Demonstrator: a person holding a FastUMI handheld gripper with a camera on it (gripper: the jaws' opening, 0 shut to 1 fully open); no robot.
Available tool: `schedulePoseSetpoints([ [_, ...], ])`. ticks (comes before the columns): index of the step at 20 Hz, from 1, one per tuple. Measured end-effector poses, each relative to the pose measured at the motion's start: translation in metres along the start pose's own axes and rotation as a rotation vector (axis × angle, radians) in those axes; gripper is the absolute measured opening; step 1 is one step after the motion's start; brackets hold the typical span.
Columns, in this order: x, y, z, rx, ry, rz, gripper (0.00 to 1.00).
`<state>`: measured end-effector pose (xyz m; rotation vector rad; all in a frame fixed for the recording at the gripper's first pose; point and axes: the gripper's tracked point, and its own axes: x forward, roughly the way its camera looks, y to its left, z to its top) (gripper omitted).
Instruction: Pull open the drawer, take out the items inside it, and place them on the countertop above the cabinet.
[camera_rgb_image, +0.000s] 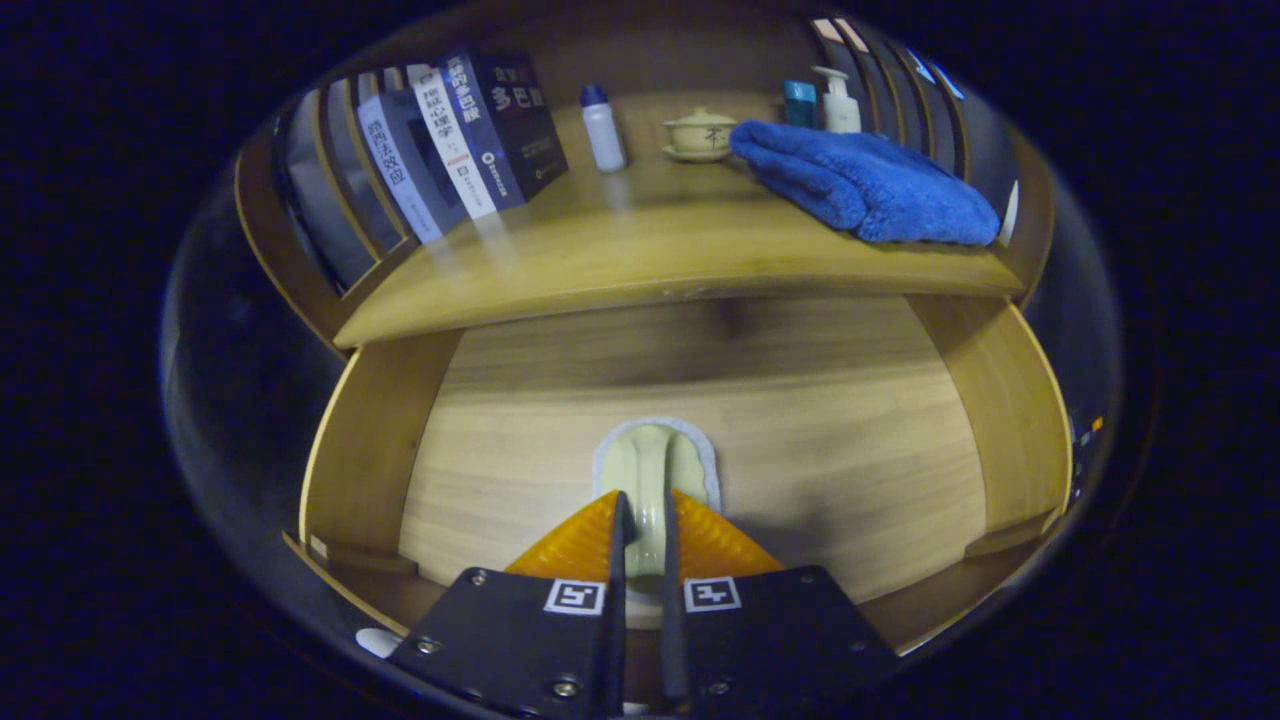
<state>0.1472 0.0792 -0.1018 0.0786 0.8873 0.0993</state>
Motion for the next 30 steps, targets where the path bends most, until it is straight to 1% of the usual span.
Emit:
schedulePoseSetpoints([
  [3,-0.023,0.005,0.017,-0.007,-0.110,0.033,0.15],
  [5,-0.043,0.013,0.031,-0.003,-0.205,0.073,0.15],
  [9,-0.085,0.014,0.050,0.007,-0.402,0.104,0.15],
  [13,-0.133,0.011,0.066,0.078,-0.610,0.124,0.14],
  [16,-0.161,0.009,0.063,0.086,-0.710,0.115,0.14],
  [20,-0.190,0.007,0.068,0.022,-0.788,0.093,0.14],
  [23,-0.210,0.008,0.080,-0.024,-0.820,0.087,0.14],
  [27,-0.220,0.009,0.107,-0.053,-0.815,0.054,0.14],
  [30,-0.228,0.017,0.140,-0.097,-0.829,0.031,0.14],
])
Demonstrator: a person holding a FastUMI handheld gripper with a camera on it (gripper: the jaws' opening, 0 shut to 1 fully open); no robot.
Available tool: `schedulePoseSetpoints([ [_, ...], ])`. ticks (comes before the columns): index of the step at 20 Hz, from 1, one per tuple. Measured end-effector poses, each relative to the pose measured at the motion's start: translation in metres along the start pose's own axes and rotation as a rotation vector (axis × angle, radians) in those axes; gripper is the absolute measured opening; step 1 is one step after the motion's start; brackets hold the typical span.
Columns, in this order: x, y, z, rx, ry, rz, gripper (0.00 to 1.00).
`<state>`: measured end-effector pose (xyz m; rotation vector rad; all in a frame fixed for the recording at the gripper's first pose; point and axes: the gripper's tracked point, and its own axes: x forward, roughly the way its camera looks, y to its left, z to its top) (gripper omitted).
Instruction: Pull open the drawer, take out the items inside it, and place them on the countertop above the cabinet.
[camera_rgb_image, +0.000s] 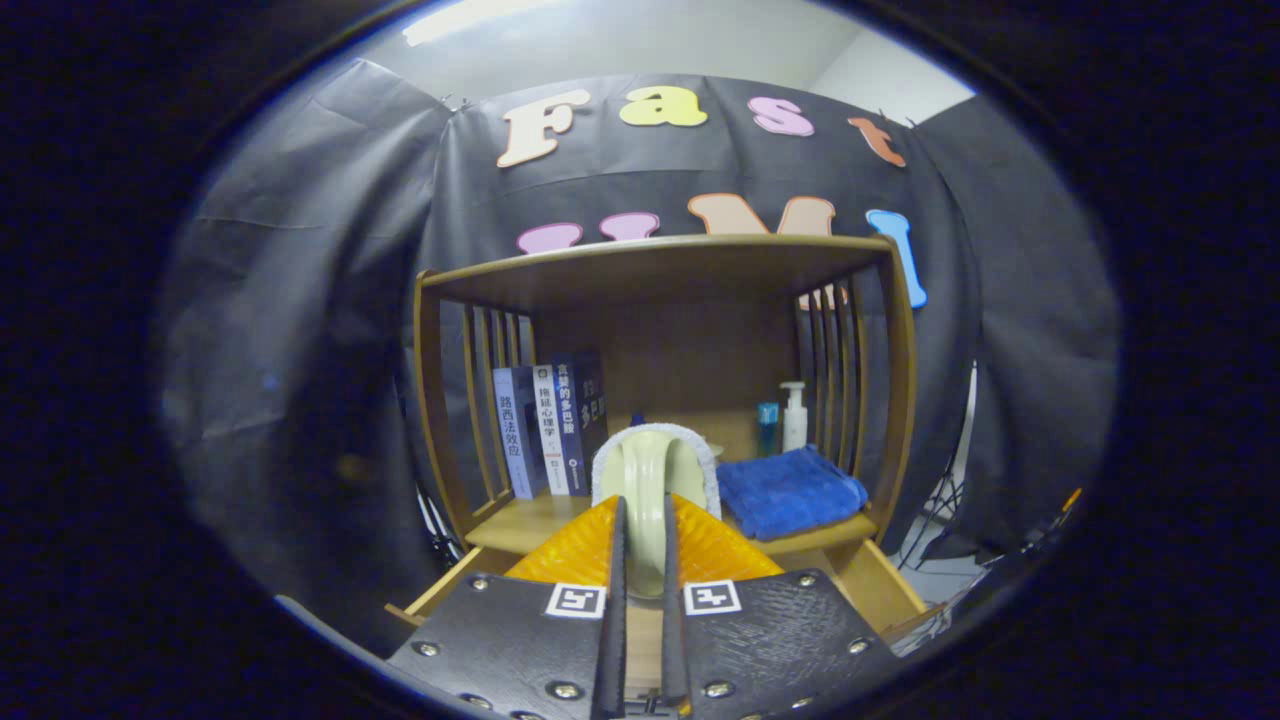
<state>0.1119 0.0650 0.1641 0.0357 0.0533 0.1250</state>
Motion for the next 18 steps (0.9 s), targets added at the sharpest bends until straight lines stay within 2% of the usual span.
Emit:
schedulePoseSetpoints([
  [4,0.033,0.017,0.023,-0.033,0.027,0.016,0.14],
  [8,0.077,0.029,0.020,-0.073,0.074,0.014,0.14],
  [12,0.121,0.026,-0.023,-0.099,0.186,-0.015,0.14],
  [18,0.173,0.003,-0.129,-0.020,0.428,-0.094,0.14],
])
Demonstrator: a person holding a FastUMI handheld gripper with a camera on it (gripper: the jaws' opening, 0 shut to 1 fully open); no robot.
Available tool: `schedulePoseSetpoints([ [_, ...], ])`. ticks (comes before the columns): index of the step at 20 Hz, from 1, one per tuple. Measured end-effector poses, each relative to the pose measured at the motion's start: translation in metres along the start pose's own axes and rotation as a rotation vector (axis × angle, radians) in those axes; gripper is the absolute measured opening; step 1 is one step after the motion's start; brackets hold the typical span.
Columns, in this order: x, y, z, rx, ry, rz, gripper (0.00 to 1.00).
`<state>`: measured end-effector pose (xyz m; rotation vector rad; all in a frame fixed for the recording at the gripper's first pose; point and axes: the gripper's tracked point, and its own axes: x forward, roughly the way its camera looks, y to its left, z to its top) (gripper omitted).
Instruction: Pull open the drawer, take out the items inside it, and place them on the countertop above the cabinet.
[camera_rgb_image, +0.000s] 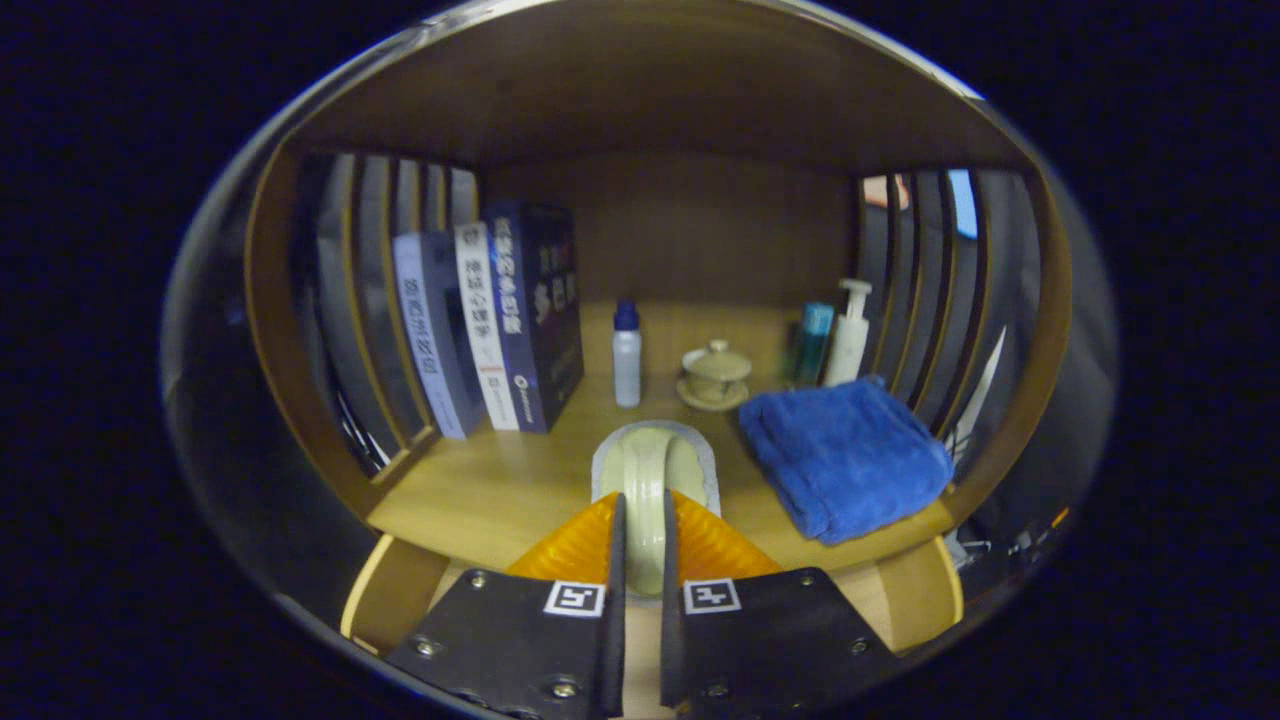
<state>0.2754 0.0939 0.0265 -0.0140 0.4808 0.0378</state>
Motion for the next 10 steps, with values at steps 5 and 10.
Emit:
schedulePoseSetpoints([
  [5,0.038,-0.002,0.007,0.043,-0.079,0.030,0.15],
  [10,0.071,-0.007,0.016,0.101,-0.114,0.012,0.15],
])
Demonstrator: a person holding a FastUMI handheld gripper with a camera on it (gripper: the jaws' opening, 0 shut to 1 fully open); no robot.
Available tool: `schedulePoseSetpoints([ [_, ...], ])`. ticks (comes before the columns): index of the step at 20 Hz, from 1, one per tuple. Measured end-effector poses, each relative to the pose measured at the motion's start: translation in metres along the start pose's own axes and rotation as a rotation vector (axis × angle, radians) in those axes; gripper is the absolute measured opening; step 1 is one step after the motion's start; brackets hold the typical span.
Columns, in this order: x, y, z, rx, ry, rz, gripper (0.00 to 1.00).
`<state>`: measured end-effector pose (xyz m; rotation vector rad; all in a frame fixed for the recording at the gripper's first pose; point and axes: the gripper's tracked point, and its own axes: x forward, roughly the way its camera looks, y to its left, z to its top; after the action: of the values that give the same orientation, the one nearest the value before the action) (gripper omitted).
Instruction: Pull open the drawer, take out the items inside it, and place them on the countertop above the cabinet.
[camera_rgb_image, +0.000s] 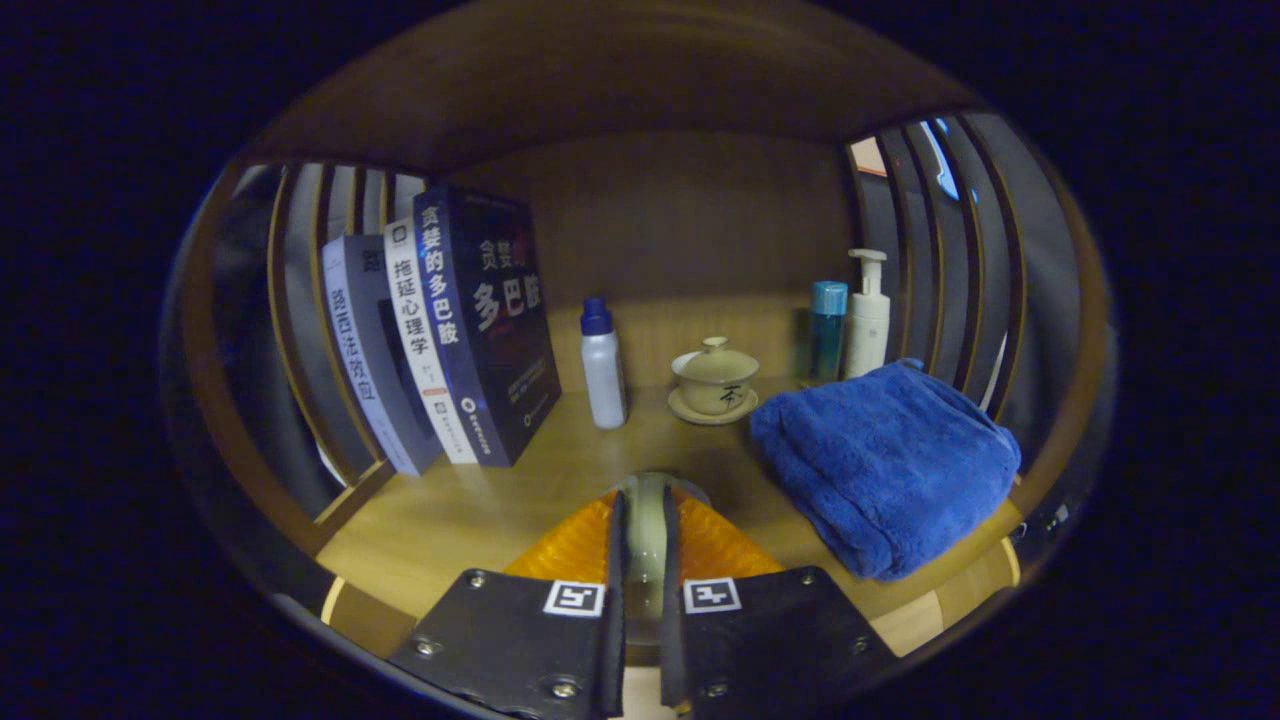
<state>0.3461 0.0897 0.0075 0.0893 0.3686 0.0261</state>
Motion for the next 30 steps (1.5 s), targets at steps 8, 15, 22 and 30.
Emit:
schedulePoseSetpoints([
  [8,0.013,-0.011,0.007,0.069,-0.015,-0.042,0.15],
  [15,-0.048,-0.026,0.008,-0.012,-0.059,-0.101,1.00],
  [22,-0.157,-0.037,-0.007,-0.074,-0.111,-0.112,1.00],
  [30,-0.265,-0.019,-0.060,-0.075,-0.099,-0.007,1.00],
])
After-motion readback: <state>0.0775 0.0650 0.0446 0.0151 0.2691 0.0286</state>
